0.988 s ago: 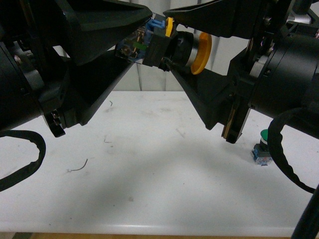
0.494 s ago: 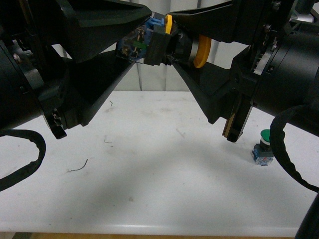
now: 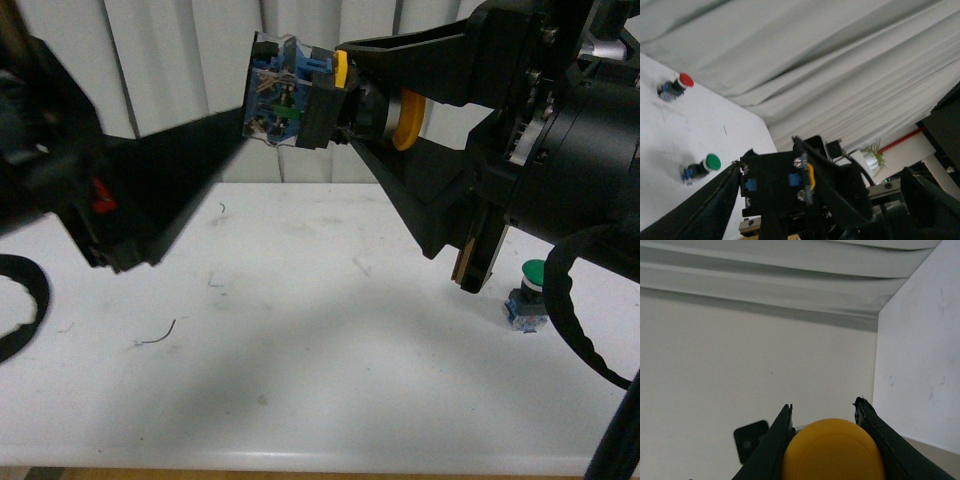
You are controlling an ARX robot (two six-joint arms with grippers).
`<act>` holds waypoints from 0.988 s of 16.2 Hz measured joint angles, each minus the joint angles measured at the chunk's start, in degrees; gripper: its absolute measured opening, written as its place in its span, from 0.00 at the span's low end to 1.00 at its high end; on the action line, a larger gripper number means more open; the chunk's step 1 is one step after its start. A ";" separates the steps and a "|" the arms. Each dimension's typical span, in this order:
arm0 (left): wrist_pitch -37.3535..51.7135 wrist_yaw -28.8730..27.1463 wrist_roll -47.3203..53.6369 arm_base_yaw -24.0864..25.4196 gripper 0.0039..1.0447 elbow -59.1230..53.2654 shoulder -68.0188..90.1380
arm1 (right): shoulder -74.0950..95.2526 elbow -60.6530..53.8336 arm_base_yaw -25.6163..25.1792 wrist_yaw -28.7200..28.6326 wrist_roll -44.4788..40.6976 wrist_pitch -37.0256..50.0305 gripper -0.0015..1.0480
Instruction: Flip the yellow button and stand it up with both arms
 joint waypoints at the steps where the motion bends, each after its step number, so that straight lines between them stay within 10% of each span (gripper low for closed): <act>1: 0.00 -0.13 0.09 0.20 0.95 -0.15 -0.50 | 0.02 0.00 -0.15 0.04 -0.11 -0.20 0.34; 4: -1.44 -0.76 1.38 2.08 0.93 -1.44 -5.99 | 0.46 -0.02 -0.90 0.52 -0.42 -0.66 0.34; 8: -66.42 -20.70 50.51 8.24 0.94 -8.41 -70.07 | 1.11 0.52 -3.82 0.42 -0.66 -0.61 0.34; 12: -67.93 -28.37 59.78 4.00 0.92 -7.93 -69.51 | 1.09 0.52 -3.76 0.42 -1.07 -0.74 0.34; 16: -74.73 -33.48 60.13 9.11 0.50 -10.19 -72.30 | 1.09 0.52 -3.69 0.20 -1.44 -0.72 0.34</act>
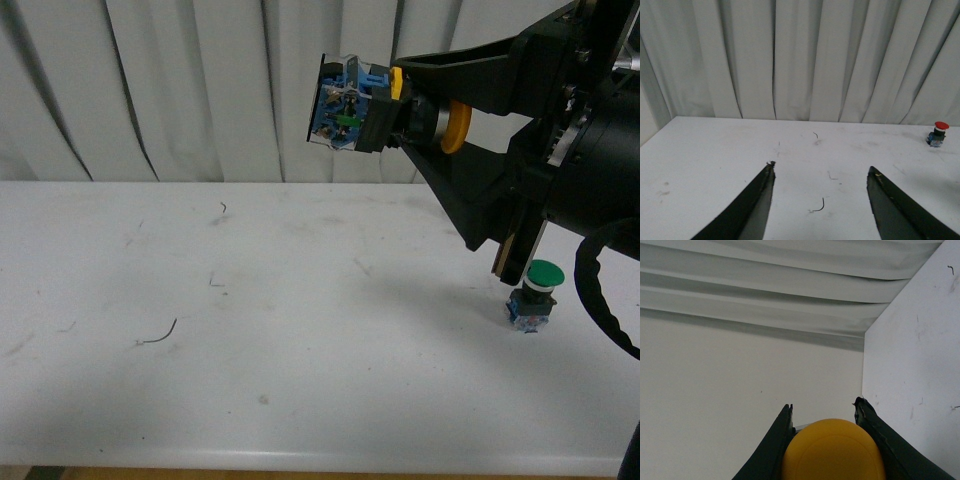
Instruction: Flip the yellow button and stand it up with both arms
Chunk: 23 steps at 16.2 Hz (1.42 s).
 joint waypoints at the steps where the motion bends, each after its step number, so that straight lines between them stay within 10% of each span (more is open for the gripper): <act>1: 0.20 1.20 0.00 0.90 0.43 -0.57 -0.57 | 0.00 0.00 0.00 0.00 -0.02 0.07 0.34; 5: 0.52 11.41 -0.13 12.74 0.01 -4.22 -3.54 | 0.00 0.00 0.17 0.02 -0.15 0.11 0.34; 18: 1.64 12.68 0.04 12.09 0.01 -10.14 -8.50 | -0.13 -0.02 1.88 0.24 -2.64 0.13 0.33; 23: 1.60 12.68 0.04 12.09 0.53 -10.14 -8.50 | -6.99 0.79 0.20 9.62 -25.42 -0.57 0.33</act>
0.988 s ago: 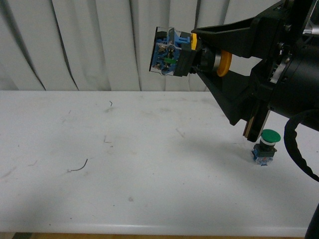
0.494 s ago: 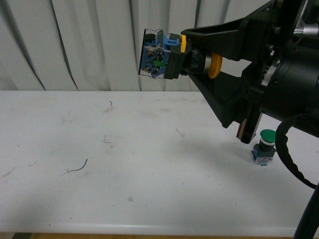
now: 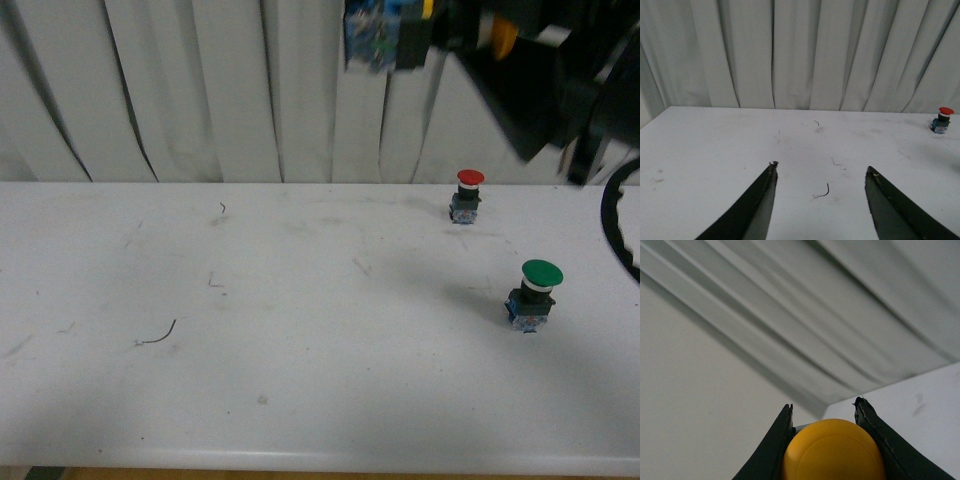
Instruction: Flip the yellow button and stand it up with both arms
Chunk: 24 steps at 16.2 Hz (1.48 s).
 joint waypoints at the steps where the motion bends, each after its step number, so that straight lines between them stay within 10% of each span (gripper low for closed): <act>1: 0.02 0.02 0.00 0.00 0.65 0.00 0.00 | -1.31 2.38 -0.46 4.68 -8.90 -5.22 0.33; 4: 0.02 0.00 0.09 0.00 0.96 0.00 0.00 | -0.13 3.50 -3.43 15.98 -37.38 -14.27 0.33; 9: 0.02 0.00 0.07 0.00 0.94 0.00 0.00 | 4.79 9.05 -10.62 22.75 -68.30 -17.35 0.33; 24: 0.02 0.00 0.07 0.00 0.94 0.00 0.00 | 35.30 46.97 -11.74 26.82 -60.96 -54.84 0.33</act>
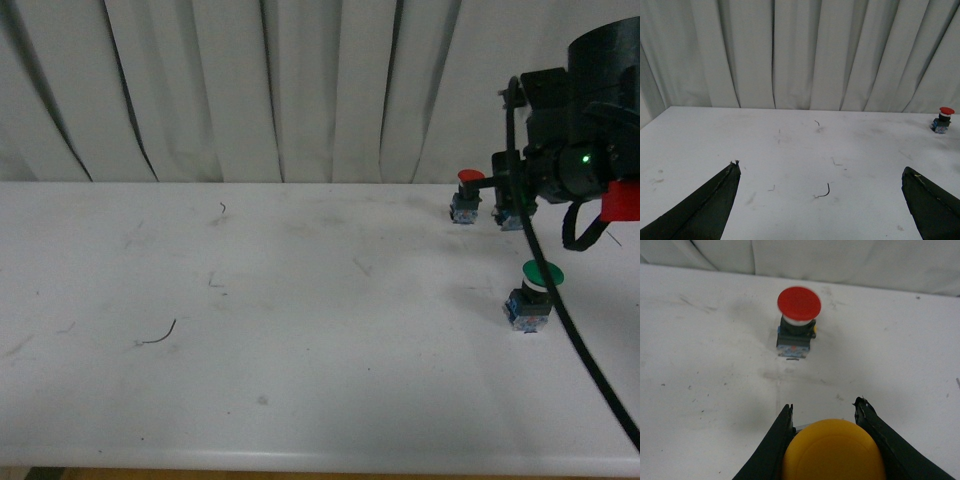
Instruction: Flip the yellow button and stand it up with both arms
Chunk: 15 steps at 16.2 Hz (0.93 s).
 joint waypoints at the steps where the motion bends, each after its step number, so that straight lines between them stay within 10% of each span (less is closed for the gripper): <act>1: 0.00 0.00 0.02 0.00 0.94 0.00 0.00 | 1.57 0.63 1.07 1.18 1.09 -1.16 0.33; 15: 0.00 0.00 0.02 0.00 0.94 0.00 0.00 | 7.37 9.16 2.03 8.15 8.07 -8.48 0.33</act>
